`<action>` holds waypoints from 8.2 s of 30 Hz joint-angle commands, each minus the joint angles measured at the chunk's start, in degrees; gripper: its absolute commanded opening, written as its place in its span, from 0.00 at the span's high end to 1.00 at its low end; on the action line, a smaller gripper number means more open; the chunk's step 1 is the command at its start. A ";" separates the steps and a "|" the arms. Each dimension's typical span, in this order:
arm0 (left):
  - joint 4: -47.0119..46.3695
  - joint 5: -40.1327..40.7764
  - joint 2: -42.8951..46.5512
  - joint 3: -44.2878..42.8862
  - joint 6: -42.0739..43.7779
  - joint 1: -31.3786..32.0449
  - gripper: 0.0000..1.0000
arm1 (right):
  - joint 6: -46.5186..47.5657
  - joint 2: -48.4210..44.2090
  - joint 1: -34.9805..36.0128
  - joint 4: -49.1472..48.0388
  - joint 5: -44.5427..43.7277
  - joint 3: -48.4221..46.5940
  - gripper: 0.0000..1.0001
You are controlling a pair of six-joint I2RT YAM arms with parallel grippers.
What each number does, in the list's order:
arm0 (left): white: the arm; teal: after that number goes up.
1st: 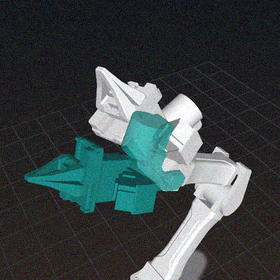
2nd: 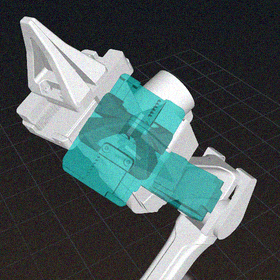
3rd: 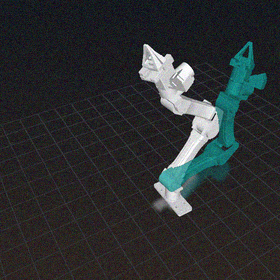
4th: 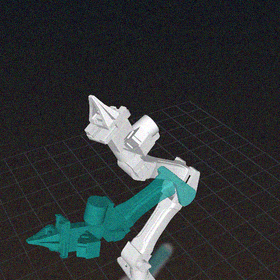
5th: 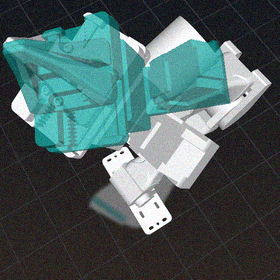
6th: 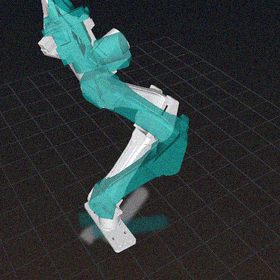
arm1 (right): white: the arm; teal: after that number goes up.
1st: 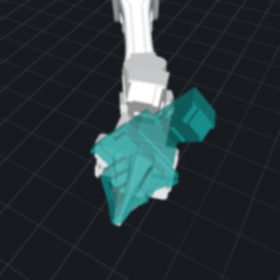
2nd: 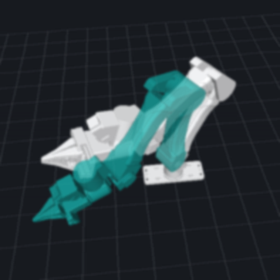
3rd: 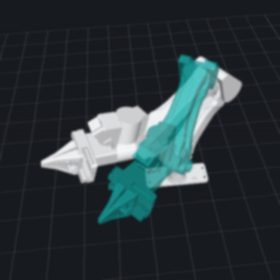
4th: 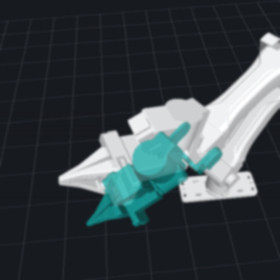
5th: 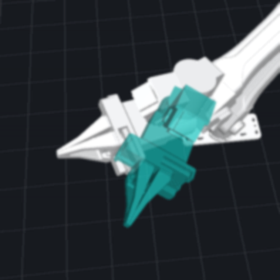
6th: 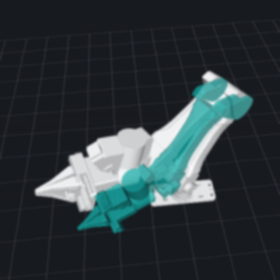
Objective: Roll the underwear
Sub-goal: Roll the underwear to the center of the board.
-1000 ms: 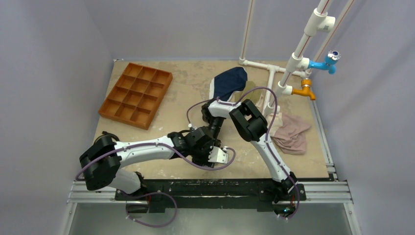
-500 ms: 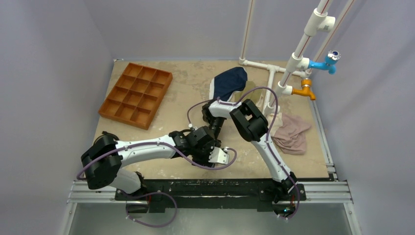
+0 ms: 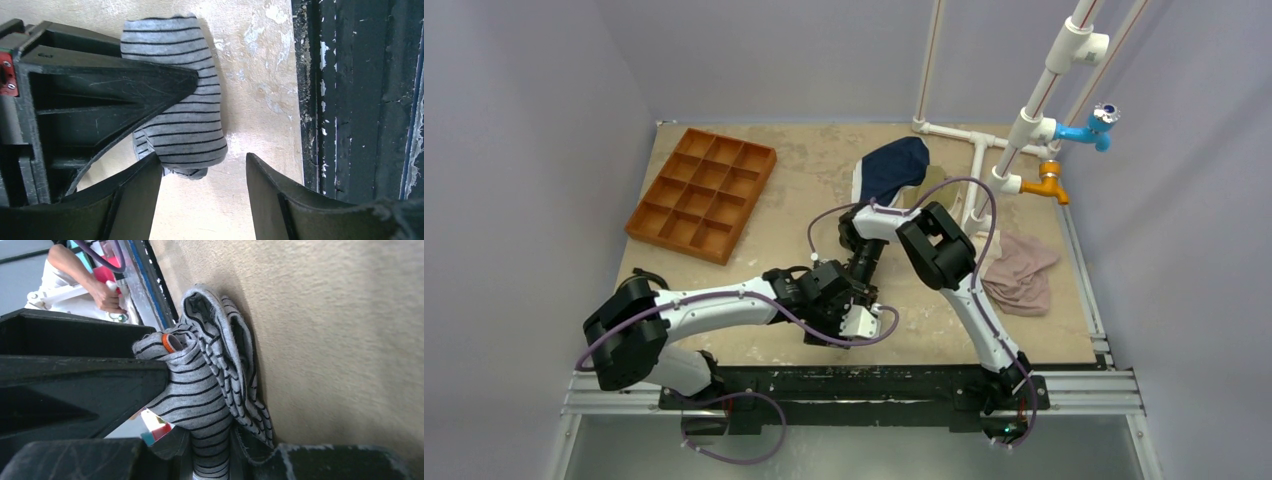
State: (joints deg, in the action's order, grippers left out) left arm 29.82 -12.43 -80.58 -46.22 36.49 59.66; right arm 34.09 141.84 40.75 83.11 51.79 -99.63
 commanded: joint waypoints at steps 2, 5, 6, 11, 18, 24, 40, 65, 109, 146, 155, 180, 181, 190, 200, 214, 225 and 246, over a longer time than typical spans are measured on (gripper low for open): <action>1.99 0.56 0.04 0.31 -0.33 -0.50 0.40 | 4.57 -1.34 -0.50 -16.99 -19.59 2.08 1.00; 3.85 0.14 2.26 0.19 -0.31 -2.78 0.40 | 4.70 -3.61 -0.50 -17.91 -19.44 2.41 1.00; 5.04 -0.87 3.33 -0.08 -0.33 -3.81 0.40 | 4.49 -4.39 -0.54 -18.35 -19.59 2.69 1.00; 13.72 -4.96 8.30 -2.54 -0.85 -11.23 0.40 | 1.35 -9.27 -0.50 -22.74 -21.18 6.78 1.00; 19.43 -10.80 14.40 -2.39 -7.27 -20.82 0.40 | -1.32 -16.27 -0.50 -29.58 -23.42 15.26 1.00; 19.44 -14.14 12.48 -4.46 -12.72 -30.49 0.41 | -3.13 -21.40 -0.51 -36.90 -23.79 21.21 1.00; 30.89 -27.58 -19.08 -25.55 -20.96 -43.02 0.44 | -5.12 -32.38 -0.32 -44.87 -27.79 28.20 1.00; 27.84 -27.90 -38.85 -41.38 -35.87 -34.91 0.53 | -3.01 -40.41 1.73 -49.02 -29.38 32.02 1.00; 23.67 -37.37 -50.34 -46.21 -42.03 -33.11 0.58 | 6.16 -36.20 9.47 -43.44 -31.87 24.99 1.00; 27.29 -27.50 -42.05 -44.59 -36.78 -38.16 0.52 | 6.40 -23.04 9.07 -35.28 -24.00 27.33 1.00; 29.90 -16.94 -36.51 -43.10 -30.61 -41.54 0.48 | 5.10 -20.94 7.52 -35.11 -24.42 27.31 1.00; 23.52 -8.76 -9.35 -20.59 -25.88 -51.48 0.46 | 9.20 -5.99 2.65 -23.47 -20.55 12.56 1.00; 23.22 -9.01 -7.15 -19.25 -25.30 -51.48 0.46 | 9.57 -4.91 2.37 -22.48 -20.10 11.41 1.00; 19.42 -11.47 11.75 -10.71 -17.98 -48.79 0.45 | 11.40 2.39 1.01 -15.50 -17.05 2.21 1.00; 11.41 -14.36 17.40 -6.09 -11.35 -32.66 0.35 | 10.31 5.63 0.30 -14.26 -18.04 -0.68 1.00; -1.20 -4.32 11.13 -1.71 -3.66 -8.08 0.25 | 10.84 11.71 -1.47 -8.90 -16.23 -7.53 0.98; -9.47 5.81 2.38 -0.65 -2.90 0.90 0.23 | 11.94 13.07 -2.11 -6.70 -15.28 -9.33 0.92; -10.82 11.22 7.40 5.24 -3.75 3.10 0.22 | 11.79 13.43 -2.09 -6.53 -15.41 -9.61 0.93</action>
State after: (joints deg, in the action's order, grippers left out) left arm 19.29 -2.26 -78.37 -43.83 32.64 62.78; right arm 40.97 148.51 40.12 91.39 52.71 -109.65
